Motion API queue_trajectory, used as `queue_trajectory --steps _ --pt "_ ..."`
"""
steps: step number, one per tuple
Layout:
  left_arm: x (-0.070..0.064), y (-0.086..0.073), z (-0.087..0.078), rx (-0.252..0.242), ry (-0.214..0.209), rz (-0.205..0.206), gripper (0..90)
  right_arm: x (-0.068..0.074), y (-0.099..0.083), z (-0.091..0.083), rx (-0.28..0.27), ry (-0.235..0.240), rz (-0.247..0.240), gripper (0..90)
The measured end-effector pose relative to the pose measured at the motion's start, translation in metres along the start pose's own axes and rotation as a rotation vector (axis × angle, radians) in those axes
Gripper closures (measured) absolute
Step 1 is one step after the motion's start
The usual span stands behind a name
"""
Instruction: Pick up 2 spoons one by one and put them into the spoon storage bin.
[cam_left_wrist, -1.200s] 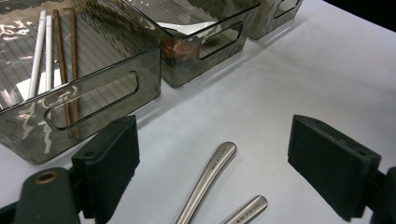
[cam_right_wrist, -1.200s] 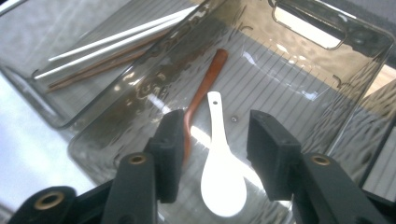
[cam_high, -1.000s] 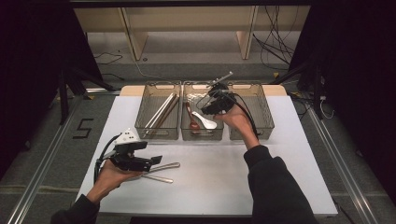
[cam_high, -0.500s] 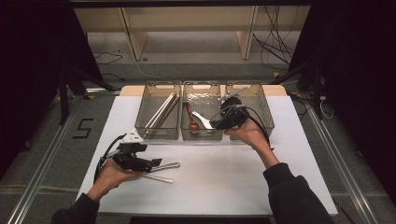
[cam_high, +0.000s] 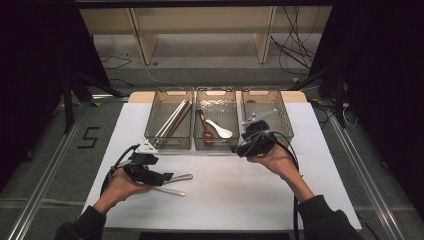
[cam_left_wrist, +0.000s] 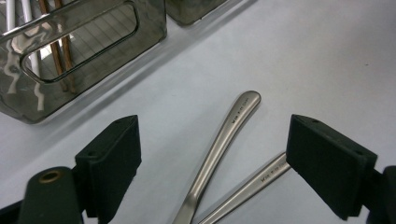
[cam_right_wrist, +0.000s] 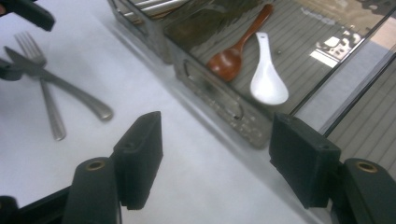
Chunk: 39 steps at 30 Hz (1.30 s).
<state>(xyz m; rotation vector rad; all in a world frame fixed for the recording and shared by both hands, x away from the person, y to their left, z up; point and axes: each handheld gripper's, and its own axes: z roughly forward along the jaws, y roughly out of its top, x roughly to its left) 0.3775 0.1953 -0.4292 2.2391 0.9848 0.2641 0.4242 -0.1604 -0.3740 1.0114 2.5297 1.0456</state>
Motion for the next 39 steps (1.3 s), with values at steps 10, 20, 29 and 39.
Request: queue_trajectory --steps 10,20,29,39 --pt "0.002 -0.002 0.003 0.056 0.025 0.018 18.5 0.008 -0.023 -0.013 -0.007 0.022 0.022 33.6" --pt "0.003 -0.003 0.008 0.128 0.030 0.042 20.6 0.008 -0.044 -0.019 -0.004 0.036 0.056 31.8" --pt "0.004 -0.004 0.016 0.219 0.041 0.065 24.9 0.014 -0.059 -0.019 0.025 0.058 0.051 31.8" --pt "0.008 -0.009 0.020 0.288 0.049 0.056 30.5 0.020 -0.071 -0.021 0.042 0.065 0.052 31.0"
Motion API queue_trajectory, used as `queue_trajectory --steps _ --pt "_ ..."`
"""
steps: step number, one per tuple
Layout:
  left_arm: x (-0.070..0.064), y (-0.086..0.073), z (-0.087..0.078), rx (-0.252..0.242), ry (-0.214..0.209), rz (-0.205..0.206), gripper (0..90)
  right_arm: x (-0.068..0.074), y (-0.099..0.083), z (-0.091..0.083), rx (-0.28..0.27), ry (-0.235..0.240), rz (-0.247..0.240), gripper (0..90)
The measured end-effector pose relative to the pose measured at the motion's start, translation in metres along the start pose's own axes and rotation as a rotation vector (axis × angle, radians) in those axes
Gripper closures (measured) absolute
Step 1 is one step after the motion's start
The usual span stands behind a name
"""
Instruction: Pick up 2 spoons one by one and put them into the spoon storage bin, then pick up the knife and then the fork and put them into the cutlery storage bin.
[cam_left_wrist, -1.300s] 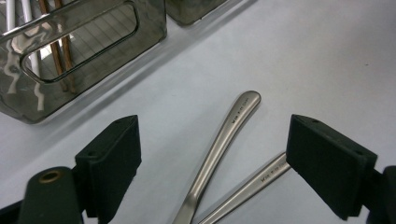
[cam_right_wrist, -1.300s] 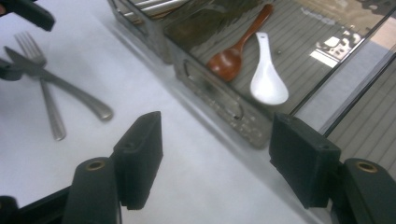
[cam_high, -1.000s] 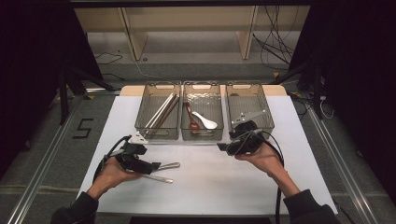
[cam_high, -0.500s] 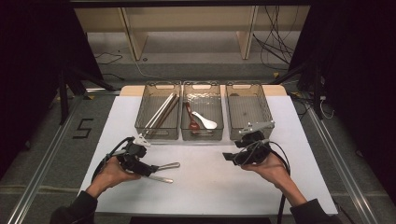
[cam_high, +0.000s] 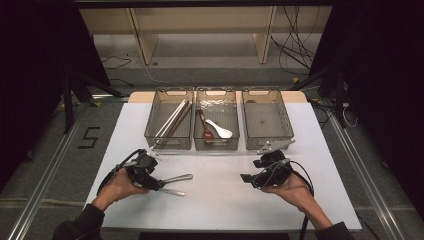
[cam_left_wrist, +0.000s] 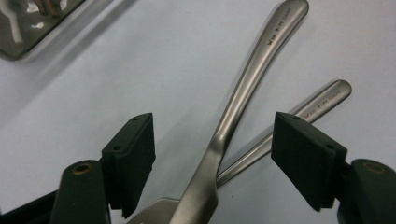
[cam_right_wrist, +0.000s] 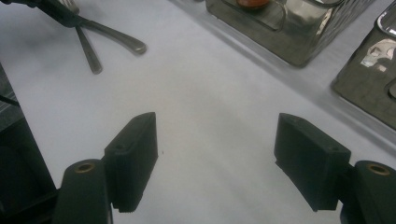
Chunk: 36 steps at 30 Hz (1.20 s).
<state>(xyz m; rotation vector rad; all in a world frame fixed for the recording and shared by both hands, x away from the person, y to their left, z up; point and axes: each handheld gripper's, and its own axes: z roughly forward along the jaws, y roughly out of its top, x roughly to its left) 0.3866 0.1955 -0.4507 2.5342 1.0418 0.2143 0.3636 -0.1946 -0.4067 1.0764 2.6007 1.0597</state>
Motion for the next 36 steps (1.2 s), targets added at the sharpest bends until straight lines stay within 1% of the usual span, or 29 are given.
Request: queue_trajectory --steps 4,8,11,13,15,19,24,28,31,33,35,36 --pt "0.001 0.000 0.002 0.021 0.010 0.011 33.2 0.001 -0.004 0.001 0.014 0.001 -0.002 30.9" --pt "0.002 0.000 0.003 0.039 0.012 0.009 35.9 0.002 -0.006 0.002 0.023 0.006 -0.005 30.8" --pt "0.002 0.000 0.005 0.041 0.012 0.006 38.5 0.003 -0.007 0.003 0.026 0.009 -0.006 30.8" --pt "0.003 0.000 0.005 0.056 0.011 0.012 39.8 0.004 -0.008 0.002 0.027 0.009 -0.010 30.8" --pt "0.003 0.000 0.006 0.061 0.009 0.009 40.8 0.004 -0.008 0.003 0.028 0.008 -0.009 30.9" --pt "0.003 0.000 0.007 0.075 0.009 0.019 43.2 0.004 -0.009 0.004 0.033 0.011 -0.006 30.9" --pt "0.003 0.001 0.009 0.097 0.019 0.038 46.2 0.004 -0.009 0.006 0.046 0.016 -0.006 30.9" --pt "0.001 0.003 0.010 0.099 0.023 0.045 48.8 0.005 -0.009 0.007 0.048 0.019 -0.014 31.0" --pt "0.002 0.004 0.010 0.110 0.024 0.061 51.4 0.005 -0.008 0.007 0.049 0.015 -0.020 31.0" --pt "0.002 0.005 0.012 0.110 0.023 0.060 53.1 0.006 -0.009 0.007 0.050 0.018 -0.024 31.2" --pt "0.002 0.006 0.013 0.113 0.006 0.065 54.2 0.007 -0.008 0.007 0.055 0.021 -0.019 31.2" --pt "0.001 0.007 0.013 0.116 0.004 0.071 55.8 0.007 -0.008 0.008 0.053 0.020 -0.026 31.2"
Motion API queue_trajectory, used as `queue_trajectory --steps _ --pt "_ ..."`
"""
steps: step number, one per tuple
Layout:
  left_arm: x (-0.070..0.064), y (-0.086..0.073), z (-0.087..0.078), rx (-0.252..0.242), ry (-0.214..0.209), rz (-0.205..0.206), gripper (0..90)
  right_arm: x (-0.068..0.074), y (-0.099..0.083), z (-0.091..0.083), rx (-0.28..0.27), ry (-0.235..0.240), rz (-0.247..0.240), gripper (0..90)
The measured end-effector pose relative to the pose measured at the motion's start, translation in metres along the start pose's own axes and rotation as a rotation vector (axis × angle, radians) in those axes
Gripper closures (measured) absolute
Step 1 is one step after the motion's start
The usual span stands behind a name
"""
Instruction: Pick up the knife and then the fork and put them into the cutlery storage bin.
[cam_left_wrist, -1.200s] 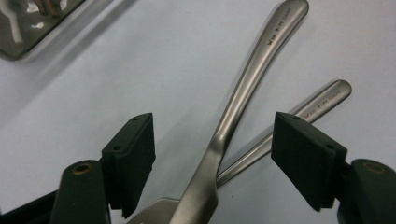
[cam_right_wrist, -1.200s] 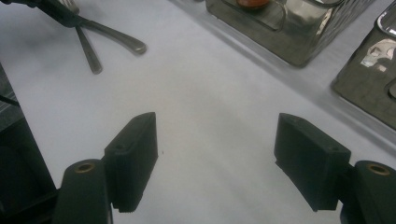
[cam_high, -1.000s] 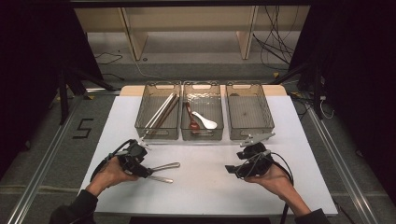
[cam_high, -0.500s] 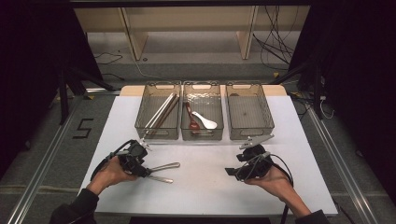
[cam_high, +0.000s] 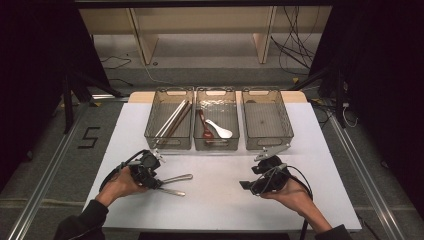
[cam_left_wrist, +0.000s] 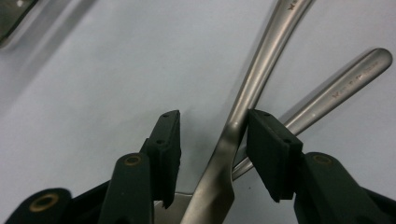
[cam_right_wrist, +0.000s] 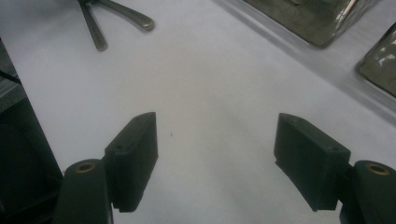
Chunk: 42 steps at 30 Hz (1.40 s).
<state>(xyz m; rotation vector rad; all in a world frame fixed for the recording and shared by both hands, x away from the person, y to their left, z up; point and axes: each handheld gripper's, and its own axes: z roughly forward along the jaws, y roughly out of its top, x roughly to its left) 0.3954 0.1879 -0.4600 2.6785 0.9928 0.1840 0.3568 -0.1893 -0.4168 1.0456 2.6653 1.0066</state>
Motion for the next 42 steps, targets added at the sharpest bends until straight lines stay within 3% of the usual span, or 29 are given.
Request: queue_trajectory --steps 6,10,19,22,26,31,35,37,42 --pt "-0.002 0.006 0.002 0.027 -0.015 0.038 59.9 0.000 0.000 0.001 0.003 -0.004 -0.004 31.3" --pt "-0.002 0.008 0.006 0.046 -0.029 0.037 66.3 0.000 0.000 0.000 0.003 -0.003 -0.005 31.5" --pt "-0.004 0.012 0.007 0.070 -0.022 0.025 67.9 0.000 0.001 0.002 0.011 -0.002 -0.009 32.3" --pt "-0.006 0.014 0.007 0.086 -0.012 0.049 68.0 0.001 0.001 0.002 0.011 -0.002 -0.012 32.7" --pt "-0.002 0.013 0.007 0.074 -0.035 0.047 67.8 0.000 0.001 0.002 0.012 -0.003 -0.009 32.8" --pt "-0.006 0.014 0.007 0.081 -0.038 0.079 77.4 0.000 0.001 0.002 0.008 -0.004 -0.006 33.0" --pt "-0.003 0.014 0.006 0.057 -0.055 0.051 80.1 0.000 0.001 0.002 0.010 -0.002 -0.006 33.2" --pt "-0.001 0.015 0.006 0.062 -0.081 0.034 80.4 0.000 0.002 0.002 0.007 -0.003 -0.007 33.3" --pt "0.002 0.015 0.005 0.065 -0.094 0.016 80.5 -0.002 0.001 0.001 0.008 -0.004 -0.002 33.4"
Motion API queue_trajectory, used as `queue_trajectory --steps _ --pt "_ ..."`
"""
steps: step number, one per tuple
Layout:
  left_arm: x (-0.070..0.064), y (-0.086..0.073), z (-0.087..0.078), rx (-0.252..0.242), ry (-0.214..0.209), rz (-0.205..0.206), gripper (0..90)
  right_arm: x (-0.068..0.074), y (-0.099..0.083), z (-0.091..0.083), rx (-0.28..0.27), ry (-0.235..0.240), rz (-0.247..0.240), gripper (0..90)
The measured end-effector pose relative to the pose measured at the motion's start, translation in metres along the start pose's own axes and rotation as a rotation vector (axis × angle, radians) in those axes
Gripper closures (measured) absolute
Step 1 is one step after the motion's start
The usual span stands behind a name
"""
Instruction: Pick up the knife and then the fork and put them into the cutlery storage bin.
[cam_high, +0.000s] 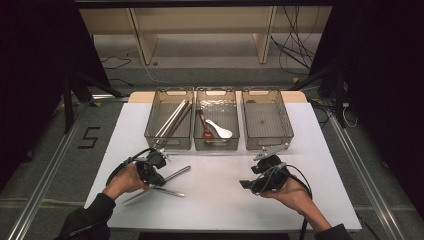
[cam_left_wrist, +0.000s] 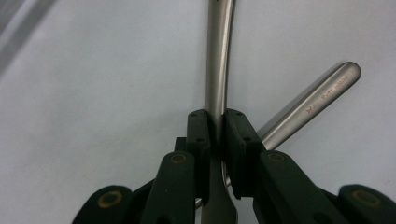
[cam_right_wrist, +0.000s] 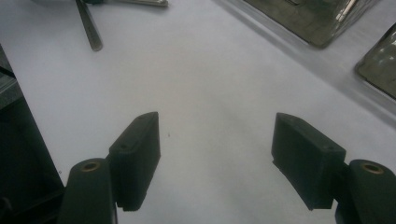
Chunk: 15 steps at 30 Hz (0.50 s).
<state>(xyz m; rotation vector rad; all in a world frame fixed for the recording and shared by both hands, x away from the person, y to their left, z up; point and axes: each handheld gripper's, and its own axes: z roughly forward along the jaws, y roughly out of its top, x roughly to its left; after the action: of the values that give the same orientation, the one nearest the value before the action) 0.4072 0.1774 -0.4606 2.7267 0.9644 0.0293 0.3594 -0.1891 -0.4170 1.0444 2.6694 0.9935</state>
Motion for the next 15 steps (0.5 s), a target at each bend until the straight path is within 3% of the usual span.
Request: queue_trajectory --steps 6,9,15 --pt "0.0072 -0.0033 -0.0004 -0.007 -0.015 -0.054 80.5 0.0007 0.0002 -0.0007 -0.005 0.000 -0.002 33.6" --pt "0.0064 -0.0026 -0.0016 -0.018 -0.002 -0.055 80.6 0.0011 0.0005 -0.0009 0.002 0.005 0.007 33.7" --pt "0.0082 -0.0033 -0.0006 -0.018 -0.020 -0.065 80.7 0.0004 0.0001 -0.0005 -0.004 0.003 -0.001 33.9"
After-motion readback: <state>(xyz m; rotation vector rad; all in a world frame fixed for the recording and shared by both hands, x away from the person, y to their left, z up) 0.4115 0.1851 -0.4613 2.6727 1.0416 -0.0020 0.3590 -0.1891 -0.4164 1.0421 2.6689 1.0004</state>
